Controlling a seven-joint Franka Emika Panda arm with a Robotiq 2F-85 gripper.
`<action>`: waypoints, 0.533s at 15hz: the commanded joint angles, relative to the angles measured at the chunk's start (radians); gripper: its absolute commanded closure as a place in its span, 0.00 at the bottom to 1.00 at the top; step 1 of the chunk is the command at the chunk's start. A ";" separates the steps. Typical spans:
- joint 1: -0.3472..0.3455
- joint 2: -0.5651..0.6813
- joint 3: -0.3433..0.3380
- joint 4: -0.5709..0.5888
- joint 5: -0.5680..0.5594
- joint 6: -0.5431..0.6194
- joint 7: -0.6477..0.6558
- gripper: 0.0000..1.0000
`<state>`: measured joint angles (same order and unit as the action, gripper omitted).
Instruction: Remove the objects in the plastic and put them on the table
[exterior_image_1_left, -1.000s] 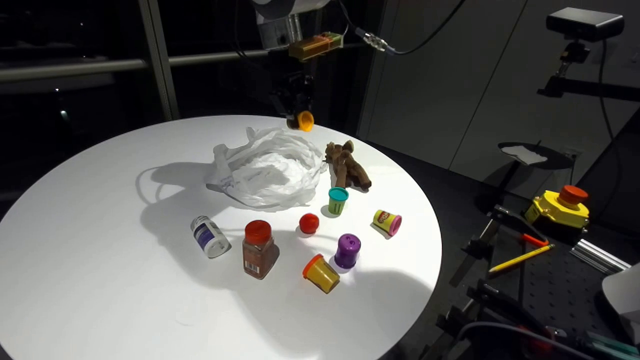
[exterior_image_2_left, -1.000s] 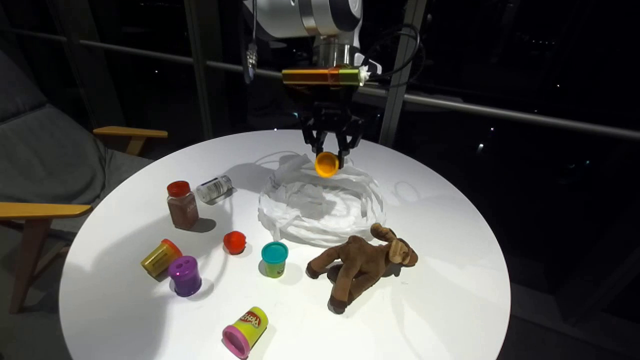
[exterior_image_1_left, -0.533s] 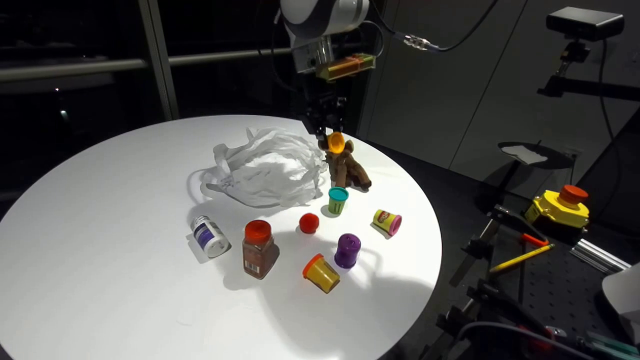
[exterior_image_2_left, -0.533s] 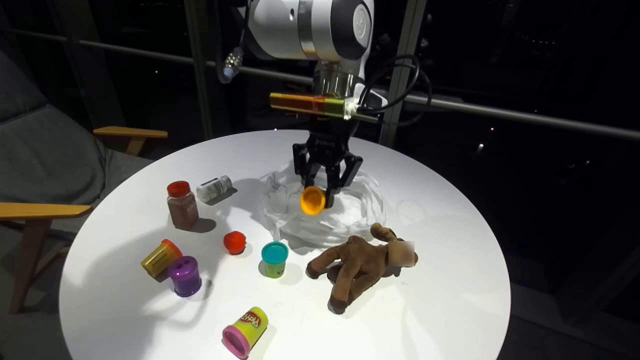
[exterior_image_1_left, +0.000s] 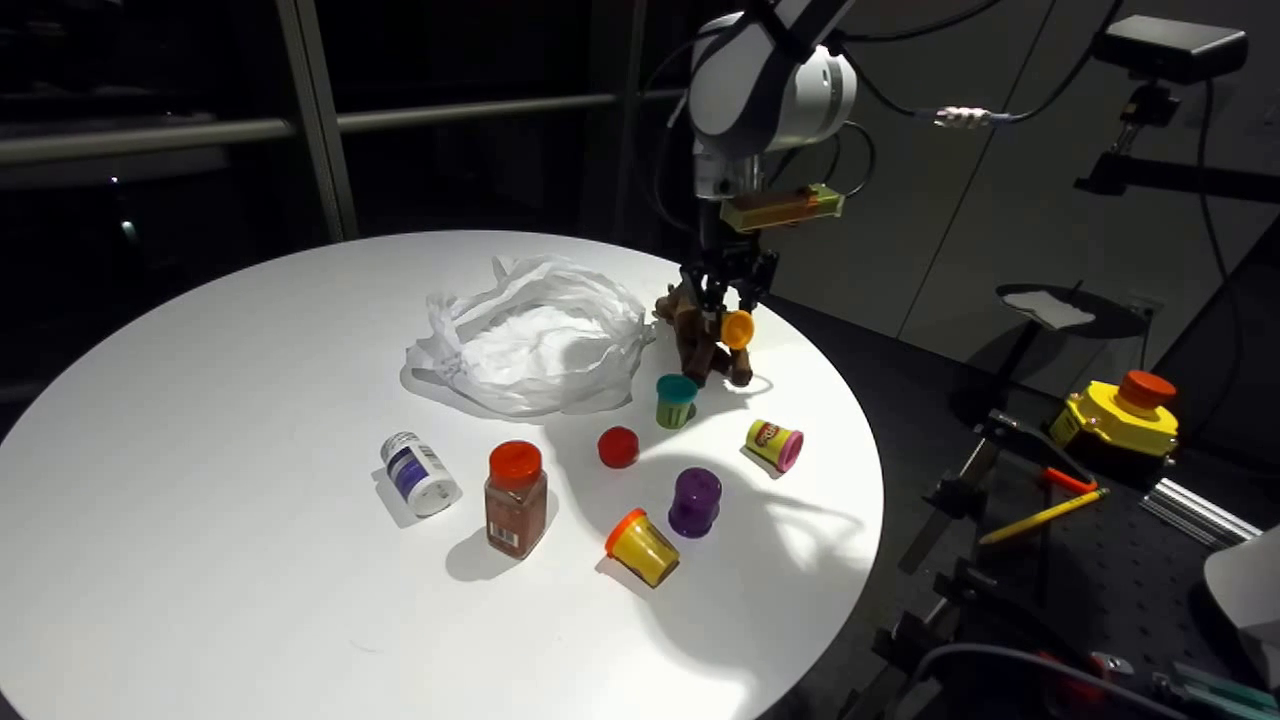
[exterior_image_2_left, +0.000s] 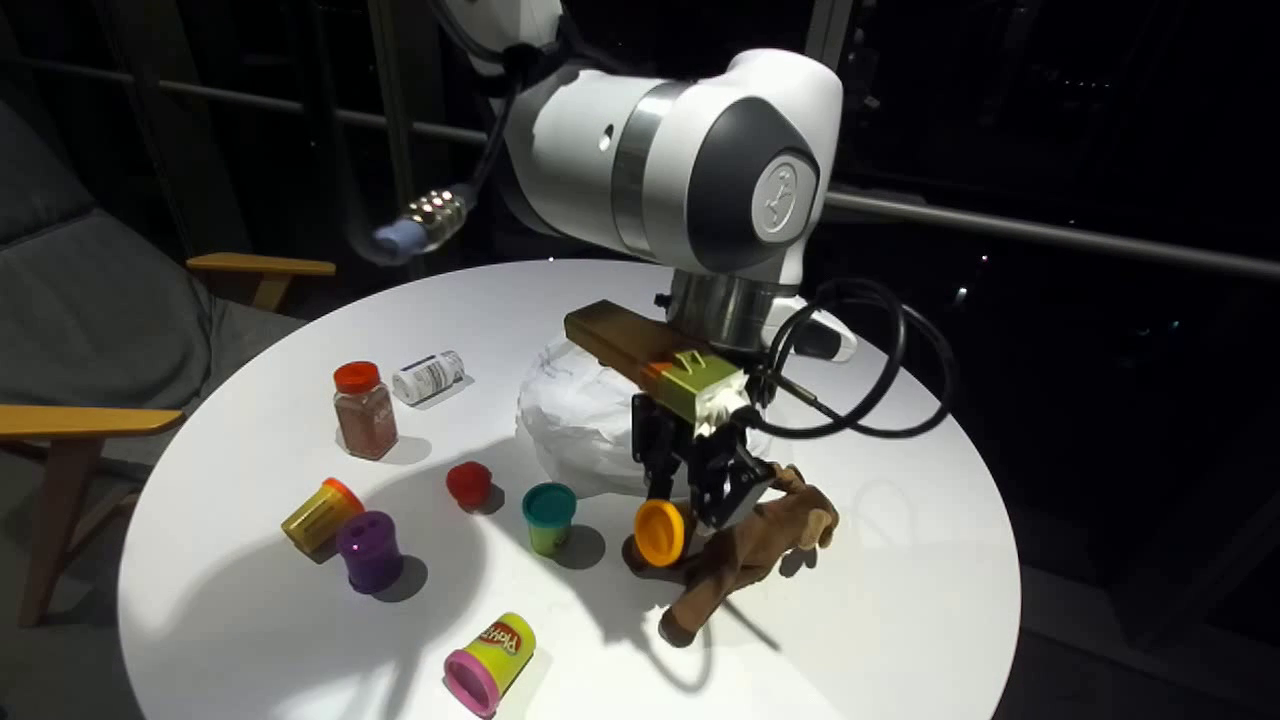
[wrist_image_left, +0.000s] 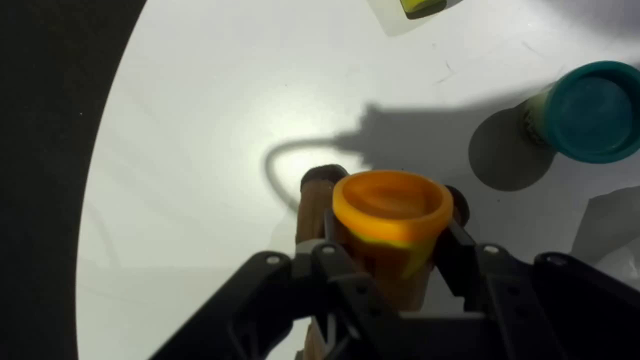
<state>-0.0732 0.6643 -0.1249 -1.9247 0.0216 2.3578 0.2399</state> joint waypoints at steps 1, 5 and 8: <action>-0.017 -0.122 0.007 -0.189 0.045 0.117 -0.016 0.78; -0.007 -0.151 0.004 -0.265 0.036 0.190 -0.010 0.78; -0.001 -0.114 0.008 -0.259 0.047 0.241 0.012 0.78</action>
<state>-0.0843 0.5573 -0.1209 -2.1556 0.0367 2.5362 0.2392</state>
